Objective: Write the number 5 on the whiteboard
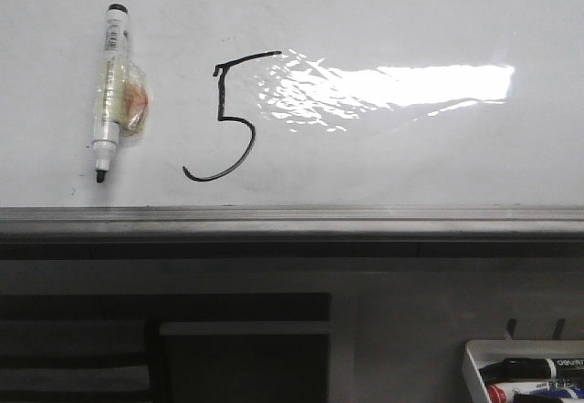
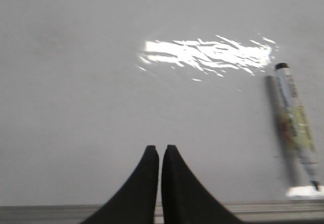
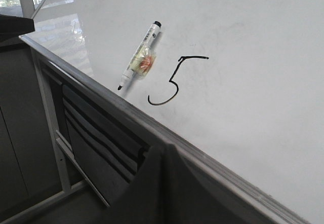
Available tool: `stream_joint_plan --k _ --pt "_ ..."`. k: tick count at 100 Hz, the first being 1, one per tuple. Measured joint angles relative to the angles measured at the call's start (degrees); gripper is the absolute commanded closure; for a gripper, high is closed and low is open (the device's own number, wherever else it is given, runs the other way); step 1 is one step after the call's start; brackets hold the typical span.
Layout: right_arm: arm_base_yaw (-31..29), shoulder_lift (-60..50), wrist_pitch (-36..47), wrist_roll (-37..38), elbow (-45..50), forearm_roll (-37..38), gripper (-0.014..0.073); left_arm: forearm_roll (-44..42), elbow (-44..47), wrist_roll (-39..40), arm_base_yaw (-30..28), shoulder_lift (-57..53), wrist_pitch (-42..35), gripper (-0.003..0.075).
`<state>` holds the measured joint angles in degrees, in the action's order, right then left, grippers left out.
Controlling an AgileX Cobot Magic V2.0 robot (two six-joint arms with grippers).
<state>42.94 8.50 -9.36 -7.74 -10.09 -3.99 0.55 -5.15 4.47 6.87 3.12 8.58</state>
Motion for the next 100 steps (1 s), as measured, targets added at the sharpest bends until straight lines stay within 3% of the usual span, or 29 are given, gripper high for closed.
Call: stream_joint_plan --k 21,48,100 --pt "0.0 0.0 0.0 0.0 0.0 0.0 0.0655 2.3 4.1 -7.8 -6.7 -3.5 1.7 0.0741" --pt "0.0 0.0 0.0 0.0 0.0 0.0 0.0655 2.5 5.4 -8.3 -6.9 -3.5 9.9 0.0741" --pt "0.0 0.0 0.0 0.0 0.0 0.0 0.0655 2.5 5.4 -8.3 -6.9 -3.5 10.3 0.0741"
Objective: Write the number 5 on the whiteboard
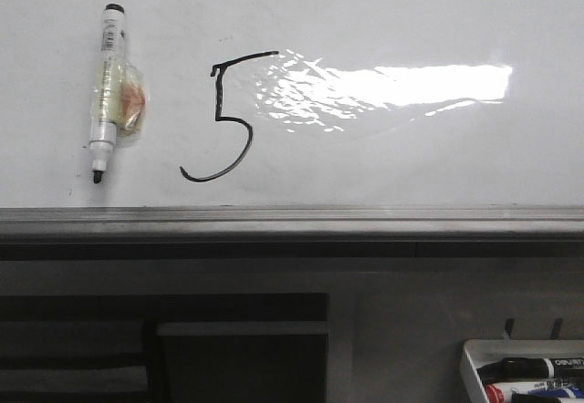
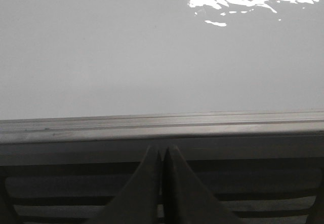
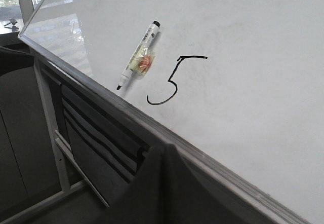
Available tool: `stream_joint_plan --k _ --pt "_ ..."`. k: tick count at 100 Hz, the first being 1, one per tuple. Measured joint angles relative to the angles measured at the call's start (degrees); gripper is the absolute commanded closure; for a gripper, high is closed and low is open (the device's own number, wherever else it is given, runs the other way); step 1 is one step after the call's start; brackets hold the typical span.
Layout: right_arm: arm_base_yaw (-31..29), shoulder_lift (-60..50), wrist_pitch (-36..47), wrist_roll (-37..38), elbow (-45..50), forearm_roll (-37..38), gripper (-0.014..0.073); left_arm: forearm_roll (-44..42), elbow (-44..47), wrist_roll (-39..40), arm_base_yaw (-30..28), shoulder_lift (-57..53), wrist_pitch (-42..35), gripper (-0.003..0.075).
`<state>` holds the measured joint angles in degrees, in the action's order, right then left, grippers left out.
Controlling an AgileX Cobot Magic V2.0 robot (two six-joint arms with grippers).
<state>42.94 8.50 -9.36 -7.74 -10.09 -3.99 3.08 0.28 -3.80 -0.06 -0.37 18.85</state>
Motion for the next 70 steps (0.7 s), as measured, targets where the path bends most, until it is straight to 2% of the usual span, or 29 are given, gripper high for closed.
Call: stream_joint_plan --k 70 --pt "0.0 0.0 0.5 0.0 0.4 0.0 0.0655 0.0 0.0 0.0 0.0 0.0 0.0 0.0741"
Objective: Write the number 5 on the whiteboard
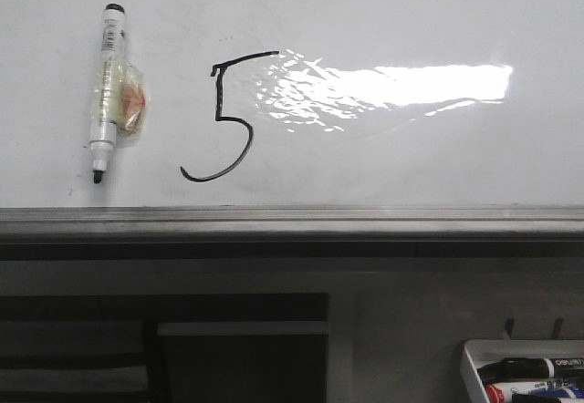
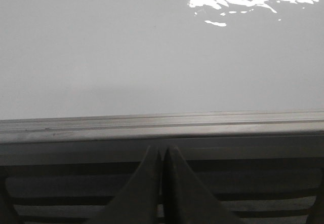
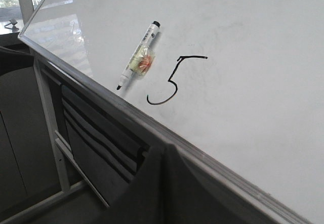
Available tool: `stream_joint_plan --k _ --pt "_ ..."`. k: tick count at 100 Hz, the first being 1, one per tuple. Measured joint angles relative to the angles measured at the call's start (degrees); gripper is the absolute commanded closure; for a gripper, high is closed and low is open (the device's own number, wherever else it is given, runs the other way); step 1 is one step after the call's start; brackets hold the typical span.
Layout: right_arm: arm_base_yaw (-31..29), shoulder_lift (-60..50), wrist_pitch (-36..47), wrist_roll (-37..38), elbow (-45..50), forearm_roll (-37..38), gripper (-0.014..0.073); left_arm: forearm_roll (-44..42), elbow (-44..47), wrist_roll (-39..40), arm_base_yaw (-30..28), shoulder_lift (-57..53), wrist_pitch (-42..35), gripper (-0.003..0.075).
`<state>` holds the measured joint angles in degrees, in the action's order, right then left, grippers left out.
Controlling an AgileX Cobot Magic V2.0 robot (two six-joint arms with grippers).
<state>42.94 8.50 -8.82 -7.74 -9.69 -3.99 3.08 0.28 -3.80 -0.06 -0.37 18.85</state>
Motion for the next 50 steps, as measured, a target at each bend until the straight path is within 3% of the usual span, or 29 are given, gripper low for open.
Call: stream_joint_plan --k 21,50 --pt "-3.8 0.0 0.1 0.0 0.3 0.3 0.0655 0.0 0.0 0.0 0.0 0.0 0.0 0.0741" --pt "-26.2 0.0 0.4 0.0 2.8 0.4 0.0655 0.0 0.0 0.0 0.0 0.0 0.0 0.0741"
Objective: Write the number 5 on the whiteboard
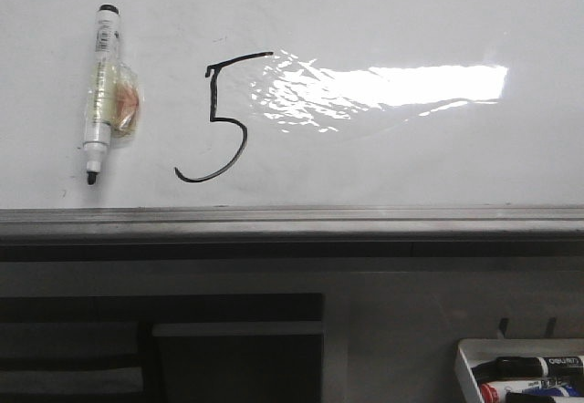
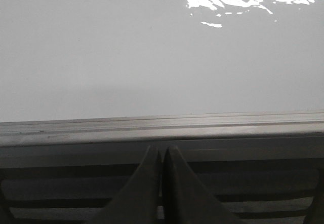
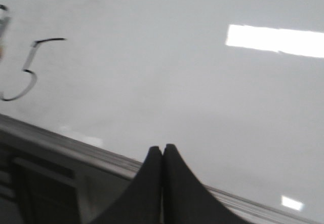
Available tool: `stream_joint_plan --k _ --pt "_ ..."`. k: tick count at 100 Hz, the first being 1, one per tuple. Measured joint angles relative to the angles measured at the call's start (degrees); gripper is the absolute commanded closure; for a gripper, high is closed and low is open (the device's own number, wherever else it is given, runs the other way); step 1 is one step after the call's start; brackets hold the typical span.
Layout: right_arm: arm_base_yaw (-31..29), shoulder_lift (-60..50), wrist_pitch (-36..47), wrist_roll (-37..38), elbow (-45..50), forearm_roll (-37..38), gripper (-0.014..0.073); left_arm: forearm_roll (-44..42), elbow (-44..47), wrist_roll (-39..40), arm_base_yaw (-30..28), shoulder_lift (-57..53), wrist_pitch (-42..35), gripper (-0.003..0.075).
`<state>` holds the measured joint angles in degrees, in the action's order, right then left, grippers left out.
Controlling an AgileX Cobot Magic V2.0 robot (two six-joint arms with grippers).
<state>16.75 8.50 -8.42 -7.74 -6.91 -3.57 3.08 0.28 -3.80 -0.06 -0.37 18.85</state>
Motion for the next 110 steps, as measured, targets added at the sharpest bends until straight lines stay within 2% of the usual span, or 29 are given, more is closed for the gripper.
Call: stream_joint_plan --k 18,32,54,110 --pt "-12.6 0.0 0.1 0.0 4.2 0.0 0.0655 0.0 0.0 0.0 0.0 0.0 0.0 0.0741" --pt "-17.3 -2.8 -0.8 0.0 7.9 0.0 0.0655 0.0 0.0 0.0 0.0 0.0 0.0 0.0741" --pt "-19.3 -8.8 -9.1 1.9 7.9 3.6 0.0655 0.0 0.0 0.0 0.0 0.0 0.0 0.0741" --pt "-19.4 -9.1 -10.0 2.4 7.8 4.3 0.0655 0.0 0.0 0.0 0.0 0.0 0.0 0.0741"
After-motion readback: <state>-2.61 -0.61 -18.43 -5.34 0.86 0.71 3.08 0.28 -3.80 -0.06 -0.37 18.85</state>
